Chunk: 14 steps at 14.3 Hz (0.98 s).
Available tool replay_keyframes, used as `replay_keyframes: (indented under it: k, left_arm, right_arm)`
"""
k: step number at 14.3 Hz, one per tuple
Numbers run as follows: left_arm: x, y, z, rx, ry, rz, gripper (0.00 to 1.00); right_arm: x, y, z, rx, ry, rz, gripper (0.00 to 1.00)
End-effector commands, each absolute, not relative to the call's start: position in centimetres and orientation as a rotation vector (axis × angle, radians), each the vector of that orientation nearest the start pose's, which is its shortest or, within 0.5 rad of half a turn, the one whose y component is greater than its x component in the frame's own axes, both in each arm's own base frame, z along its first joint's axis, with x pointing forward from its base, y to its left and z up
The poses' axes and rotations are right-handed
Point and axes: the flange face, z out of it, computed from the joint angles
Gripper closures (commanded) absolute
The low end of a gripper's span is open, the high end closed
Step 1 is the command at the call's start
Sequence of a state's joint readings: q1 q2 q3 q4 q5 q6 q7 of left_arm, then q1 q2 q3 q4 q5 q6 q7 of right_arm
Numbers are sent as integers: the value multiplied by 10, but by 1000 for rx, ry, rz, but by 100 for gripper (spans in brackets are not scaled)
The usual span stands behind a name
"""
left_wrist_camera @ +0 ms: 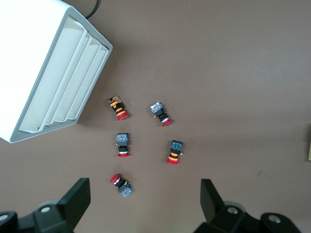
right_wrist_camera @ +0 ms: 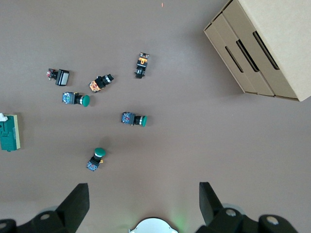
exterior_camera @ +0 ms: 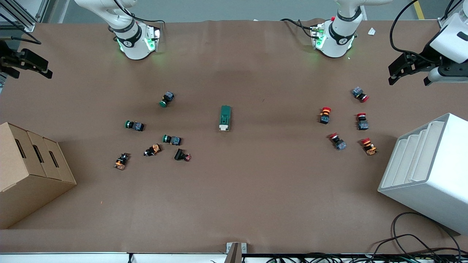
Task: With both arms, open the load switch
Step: 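Lift the left gripper and swing it toward the green switch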
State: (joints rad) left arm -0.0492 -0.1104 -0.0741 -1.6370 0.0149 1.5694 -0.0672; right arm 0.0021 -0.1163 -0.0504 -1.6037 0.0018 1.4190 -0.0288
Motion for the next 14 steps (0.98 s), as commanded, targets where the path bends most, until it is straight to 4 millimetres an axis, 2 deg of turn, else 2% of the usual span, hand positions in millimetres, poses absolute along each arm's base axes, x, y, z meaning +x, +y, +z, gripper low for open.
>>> replay_keyframes:
  k: [1, 3, 7, 9, 11, 12, 14]
  left_arm:
    - [519, -62, 658, -3129, 103, -59, 0]
    - [519, -60, 659, -3131, 98, -61, 0]
    - [528, -80, 650, -3181, 146, -30, 0]
    - [526, -124, 643, -3169, 238, -18, 0]
    - [526, -163, 627, -3163, 346, 17, 0]
    - [522, -187, 626, -3158, 413, -3, 0]
    - [529, -227, 609, -3171, 518, -55, 0]
  right_arm:
    - [493, -24, 662, -3123, 17, 100, 0]
    - [493, -24, 662, -3123, 17, 102, 0]
    - [492, -24, 662, -3122, 16, 107, 0]
    - [492, -24, 662, -3122, 16, 107, 0]
    - [492, -24, 662, -3121, 16, 107, 0]
    - [492, -24, 663, -3121, 16, 105, 0]
    - [492, -24, 663, -3121, 16, 105, 0]
